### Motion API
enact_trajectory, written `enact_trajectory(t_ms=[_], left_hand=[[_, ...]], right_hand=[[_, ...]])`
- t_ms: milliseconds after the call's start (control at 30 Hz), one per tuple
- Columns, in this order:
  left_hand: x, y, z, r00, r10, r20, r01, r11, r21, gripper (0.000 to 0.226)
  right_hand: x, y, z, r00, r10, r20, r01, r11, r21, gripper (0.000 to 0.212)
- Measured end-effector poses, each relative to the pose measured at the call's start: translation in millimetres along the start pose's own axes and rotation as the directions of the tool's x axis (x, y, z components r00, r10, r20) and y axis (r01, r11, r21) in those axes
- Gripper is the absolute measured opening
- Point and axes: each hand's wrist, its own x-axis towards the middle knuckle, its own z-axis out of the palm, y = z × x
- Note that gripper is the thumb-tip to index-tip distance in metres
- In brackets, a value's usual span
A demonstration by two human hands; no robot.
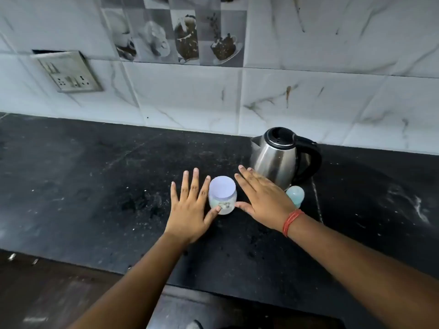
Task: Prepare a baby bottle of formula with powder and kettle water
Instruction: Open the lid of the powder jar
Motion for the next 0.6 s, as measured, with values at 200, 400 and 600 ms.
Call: enact_trajectory(t_ms=[200, 400, 600], left_hand=[[-16, -21, 13, 0.994, -0.093, 0.065, 0.095, 0.995, -0.029, 0.09], [-18, -22, 18, 0.976, -0.148, 0.16, 0.174, 0.972, -0.16, 0.1], [-9, -5, 11, 0.985, -0.126, 0.117, 0.17, 0.819, -0.548, 0.119]], right_hand=[[33, -13, 11, 0.99, 0.021, 0.142, -0.044, 0.985, 0.164, 0.081], [61, -29, 24, 0.988, 0.111, 0.105, -0.128, 0.977, 0.17, 0.088], [54, -41, 14, 0.956, 0.292, 0.01, -0.238, 0.757, 0.608, 0.081]])
